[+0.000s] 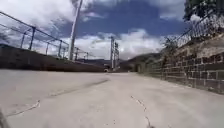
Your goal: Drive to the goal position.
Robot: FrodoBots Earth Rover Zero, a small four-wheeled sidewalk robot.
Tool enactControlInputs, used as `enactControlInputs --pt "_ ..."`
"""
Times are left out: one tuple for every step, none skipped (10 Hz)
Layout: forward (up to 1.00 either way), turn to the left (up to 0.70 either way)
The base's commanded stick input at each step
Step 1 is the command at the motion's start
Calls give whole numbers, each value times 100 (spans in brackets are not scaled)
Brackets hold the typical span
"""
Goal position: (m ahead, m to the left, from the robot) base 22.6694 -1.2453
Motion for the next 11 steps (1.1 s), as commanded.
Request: enactControlInputs --pt "100 0" --pt "100 0" --pt "100 0" --pt "100 0" --pt "100 0" --pt "100 0" --pt "100 -27" --pt "100 -27" --pt "100 -27" --pt "100 -21" --pt "100 -10"
